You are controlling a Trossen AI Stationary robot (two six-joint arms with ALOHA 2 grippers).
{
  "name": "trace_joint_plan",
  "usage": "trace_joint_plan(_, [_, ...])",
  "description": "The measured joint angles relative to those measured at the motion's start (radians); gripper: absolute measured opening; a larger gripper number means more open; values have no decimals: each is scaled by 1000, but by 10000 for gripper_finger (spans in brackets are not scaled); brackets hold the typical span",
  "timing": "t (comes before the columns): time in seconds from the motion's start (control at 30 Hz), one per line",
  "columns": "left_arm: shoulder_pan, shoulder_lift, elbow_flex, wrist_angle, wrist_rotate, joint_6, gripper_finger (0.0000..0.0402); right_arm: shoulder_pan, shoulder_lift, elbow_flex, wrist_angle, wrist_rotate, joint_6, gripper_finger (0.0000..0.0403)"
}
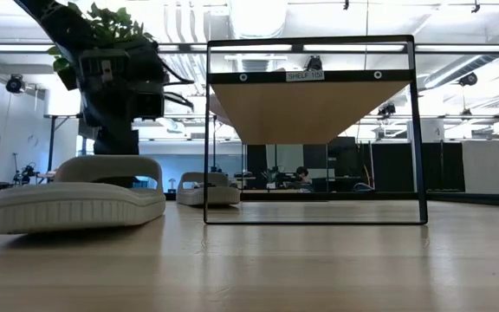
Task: Pick and place slides into the shelf
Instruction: Put the bottom grey slide under the shelf
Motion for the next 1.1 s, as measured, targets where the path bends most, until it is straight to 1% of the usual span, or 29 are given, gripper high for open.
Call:
trace_joint_plan(0.07, [17, -2, 1, -2, -21, 6, 135, 0, 0, 0, -14, 0, 6, 226])
trace_joint_plan(0.2, [27, 21, -1, -5, -14, 21, 135, 0, 0, 0, -41, 0, 30, 226])
trace_joint_plan(0.27, [27, 46, -4, -11, 8, 31, 135, 0, 0, 0, -44, 0, 37, 226])
trace_joint_plan(0.37, [27, 95, -4, -11, 90, 36, 135, 0, 0, 0, -48, 0, 42, 226])
trace_joint_plan(0.57, [28, 162, -2, -8, 90, 79, 135, 0, 0, 0, -58, 0, 47, 226])
trace_joint_plan(0.7, [28, 179, 1, -7, 106, 80, 135, 0, 0, 0, -60, -1, 47, 226])
trace_joint_plan(1.0, [18, 136, -1, -10, 343, 46, 135, 0, 0, 0, -106, -1, 51, 226])
trace_joint_plan(1.1, [-2, 136, -2, -21, 369, 44, 135, -1, 0, 0, -124, -1, 51, 226])
